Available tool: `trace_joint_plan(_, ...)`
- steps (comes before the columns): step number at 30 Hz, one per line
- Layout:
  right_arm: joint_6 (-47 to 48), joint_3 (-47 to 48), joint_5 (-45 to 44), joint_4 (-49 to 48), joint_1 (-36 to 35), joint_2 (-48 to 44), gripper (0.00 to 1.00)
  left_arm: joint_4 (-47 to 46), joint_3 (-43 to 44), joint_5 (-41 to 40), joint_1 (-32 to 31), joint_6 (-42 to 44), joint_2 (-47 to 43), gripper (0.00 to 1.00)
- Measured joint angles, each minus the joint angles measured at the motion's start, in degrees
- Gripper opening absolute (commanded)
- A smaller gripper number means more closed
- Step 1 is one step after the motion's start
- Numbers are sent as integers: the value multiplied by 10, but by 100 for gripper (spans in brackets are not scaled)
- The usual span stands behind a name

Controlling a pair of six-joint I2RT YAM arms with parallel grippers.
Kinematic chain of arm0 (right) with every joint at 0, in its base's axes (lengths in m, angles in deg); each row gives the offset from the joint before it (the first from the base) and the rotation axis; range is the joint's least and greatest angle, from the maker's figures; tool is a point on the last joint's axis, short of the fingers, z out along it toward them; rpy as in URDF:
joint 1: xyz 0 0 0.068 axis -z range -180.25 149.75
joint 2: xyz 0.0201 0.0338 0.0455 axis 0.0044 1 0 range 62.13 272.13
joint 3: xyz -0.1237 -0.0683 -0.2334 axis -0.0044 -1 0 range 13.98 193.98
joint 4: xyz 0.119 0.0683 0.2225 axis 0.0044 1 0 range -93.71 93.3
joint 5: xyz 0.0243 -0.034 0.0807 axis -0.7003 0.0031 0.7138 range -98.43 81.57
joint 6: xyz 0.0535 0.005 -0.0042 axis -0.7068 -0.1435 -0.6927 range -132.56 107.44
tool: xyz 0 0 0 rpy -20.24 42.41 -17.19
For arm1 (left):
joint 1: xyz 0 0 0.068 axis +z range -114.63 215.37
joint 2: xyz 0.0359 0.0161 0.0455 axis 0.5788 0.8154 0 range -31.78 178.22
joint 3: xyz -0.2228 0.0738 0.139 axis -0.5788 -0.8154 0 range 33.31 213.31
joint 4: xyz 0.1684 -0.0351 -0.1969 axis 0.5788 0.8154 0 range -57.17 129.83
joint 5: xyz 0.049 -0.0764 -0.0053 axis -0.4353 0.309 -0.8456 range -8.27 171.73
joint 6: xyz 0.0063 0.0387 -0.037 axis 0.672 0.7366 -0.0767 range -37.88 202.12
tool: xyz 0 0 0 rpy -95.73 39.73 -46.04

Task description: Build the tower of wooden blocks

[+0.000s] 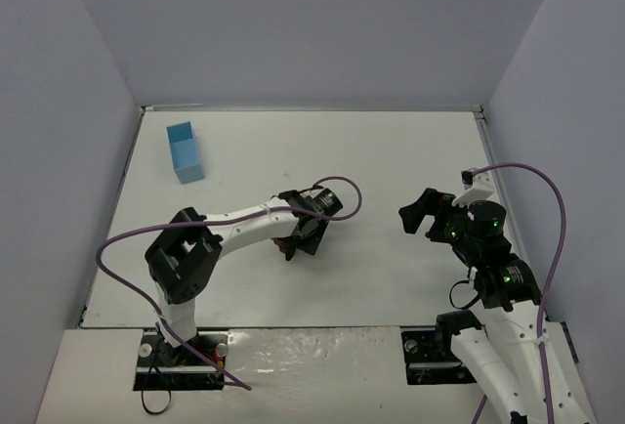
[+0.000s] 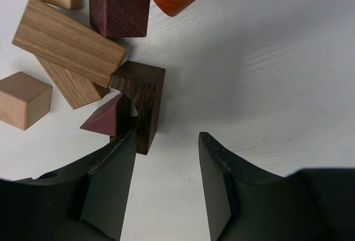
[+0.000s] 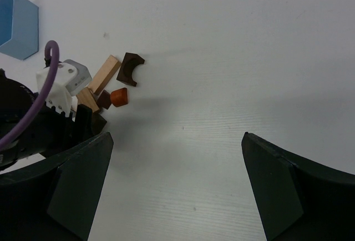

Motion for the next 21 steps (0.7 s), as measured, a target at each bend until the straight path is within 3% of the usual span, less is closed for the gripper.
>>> trace_joint_plan(12,0,0,0,1,0,0,100,15,22,-17,14,20,34,36)
trace_joint_plan(21,0,0,-1,1,0,0,100,23,41,-26,19,38,50,19)
